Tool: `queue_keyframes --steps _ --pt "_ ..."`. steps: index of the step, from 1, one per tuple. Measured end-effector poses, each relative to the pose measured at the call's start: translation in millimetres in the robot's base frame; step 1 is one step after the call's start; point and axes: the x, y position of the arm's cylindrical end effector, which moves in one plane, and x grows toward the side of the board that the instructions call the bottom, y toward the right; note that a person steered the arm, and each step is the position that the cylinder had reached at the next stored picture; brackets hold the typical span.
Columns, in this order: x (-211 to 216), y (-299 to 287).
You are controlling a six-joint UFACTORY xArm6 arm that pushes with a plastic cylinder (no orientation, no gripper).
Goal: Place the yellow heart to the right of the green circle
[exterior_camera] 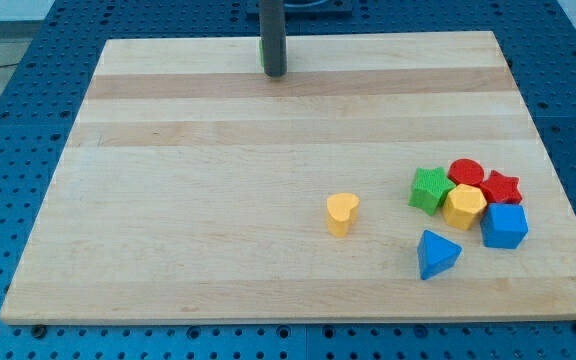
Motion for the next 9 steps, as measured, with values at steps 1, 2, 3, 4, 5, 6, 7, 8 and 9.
queue_keyframes --steps 1,2,3,4,5,6,7,8,9 --pt "0 -1" --pt "-9 -2" --pt "-18 -2" --pt "-5 -7" --pt "37 -15" --pt "93 -19" --pt "153 -19" --pt "213 -17" --pt "258 -9"
